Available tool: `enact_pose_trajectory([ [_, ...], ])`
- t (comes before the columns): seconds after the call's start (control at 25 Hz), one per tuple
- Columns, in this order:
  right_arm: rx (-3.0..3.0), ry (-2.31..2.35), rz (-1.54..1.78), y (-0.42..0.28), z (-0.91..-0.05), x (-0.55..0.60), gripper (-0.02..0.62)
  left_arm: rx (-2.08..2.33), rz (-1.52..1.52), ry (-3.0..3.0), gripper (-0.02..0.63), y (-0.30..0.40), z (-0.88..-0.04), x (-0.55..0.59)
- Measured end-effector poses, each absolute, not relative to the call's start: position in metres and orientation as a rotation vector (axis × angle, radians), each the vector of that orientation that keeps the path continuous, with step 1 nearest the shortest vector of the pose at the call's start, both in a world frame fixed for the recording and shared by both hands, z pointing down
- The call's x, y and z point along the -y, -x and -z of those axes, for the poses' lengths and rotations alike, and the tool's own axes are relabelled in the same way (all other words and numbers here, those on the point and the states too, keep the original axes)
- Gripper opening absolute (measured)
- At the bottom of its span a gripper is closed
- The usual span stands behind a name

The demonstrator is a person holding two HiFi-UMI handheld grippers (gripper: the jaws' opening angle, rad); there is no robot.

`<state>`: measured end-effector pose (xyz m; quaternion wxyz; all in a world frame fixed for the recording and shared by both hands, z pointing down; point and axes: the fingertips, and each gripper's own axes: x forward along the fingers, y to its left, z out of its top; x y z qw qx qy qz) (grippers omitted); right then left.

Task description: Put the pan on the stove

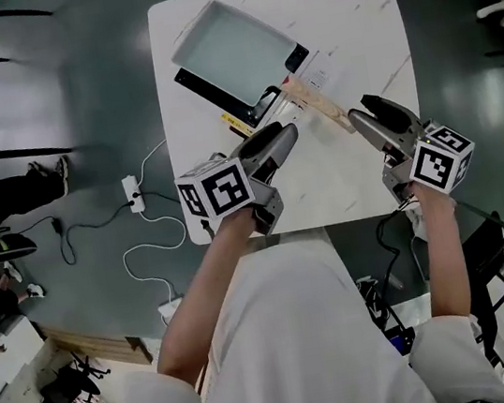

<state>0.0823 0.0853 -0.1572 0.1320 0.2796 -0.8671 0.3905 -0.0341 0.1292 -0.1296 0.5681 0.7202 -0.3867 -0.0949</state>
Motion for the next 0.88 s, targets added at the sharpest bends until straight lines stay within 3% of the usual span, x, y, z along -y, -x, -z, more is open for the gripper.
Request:
enact_pose_trajectory([
  [0.12,2.531,-0.887,-0.952,-0.077,0.181,-0.097,0.204,0.995,0.075,-1.818,0.073,0.054,0.149,-0.148],
  [0.24,2.564,-0.939,-0.821,-0.067,0.208,-0.113,0.173,1.081,-0.029,-1.939,0.016,0.074,0.172,-0.168],
  [0.36,2.572,-1.066,-0.653,-0.069,0.240,-0.122,0.086,1.165,-0.081,-2.023,0.005,0.088,0.194,-0.187],
  [0.64,2.698,-1.168,-0.457,-0.046,0.319,-0.148,0.054,1.307,-0.020,-2.074,0.001,0.125,0.245,-0.219],
  [0.88,2.702,-1.072,-0.385,-0.025,0.328,-0.179,0.054,1.351,0.058,-2.103,0.000,0.137,0.281,-0.233],
])
